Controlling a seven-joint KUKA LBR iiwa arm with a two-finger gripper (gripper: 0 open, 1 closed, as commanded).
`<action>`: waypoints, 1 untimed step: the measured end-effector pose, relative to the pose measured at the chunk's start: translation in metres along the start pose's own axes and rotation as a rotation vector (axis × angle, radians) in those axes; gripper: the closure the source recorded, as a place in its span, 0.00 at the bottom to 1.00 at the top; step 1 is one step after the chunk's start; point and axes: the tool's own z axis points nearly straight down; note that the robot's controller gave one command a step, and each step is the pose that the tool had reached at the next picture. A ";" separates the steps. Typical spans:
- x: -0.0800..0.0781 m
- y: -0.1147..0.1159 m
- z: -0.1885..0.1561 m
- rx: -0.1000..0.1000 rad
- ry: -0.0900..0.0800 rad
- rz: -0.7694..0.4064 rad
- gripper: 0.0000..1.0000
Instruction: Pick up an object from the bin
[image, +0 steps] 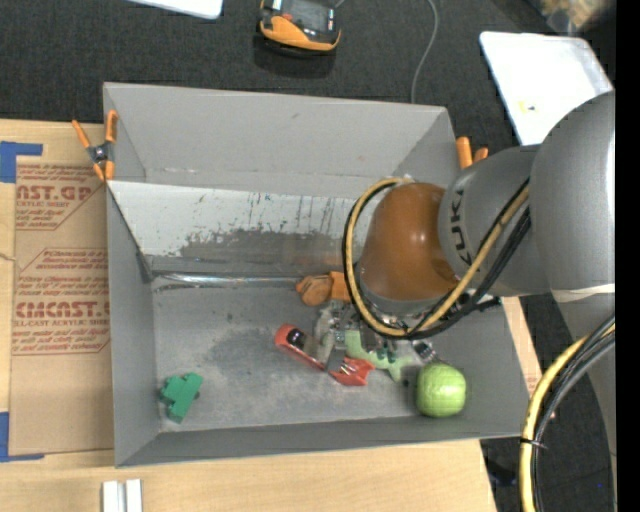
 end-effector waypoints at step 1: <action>0.001 0.000 0.001 0.000 0.004 0.000 0.00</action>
Offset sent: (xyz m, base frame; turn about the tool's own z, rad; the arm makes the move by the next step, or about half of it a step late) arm 0.0000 0.0000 0.0000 0.0000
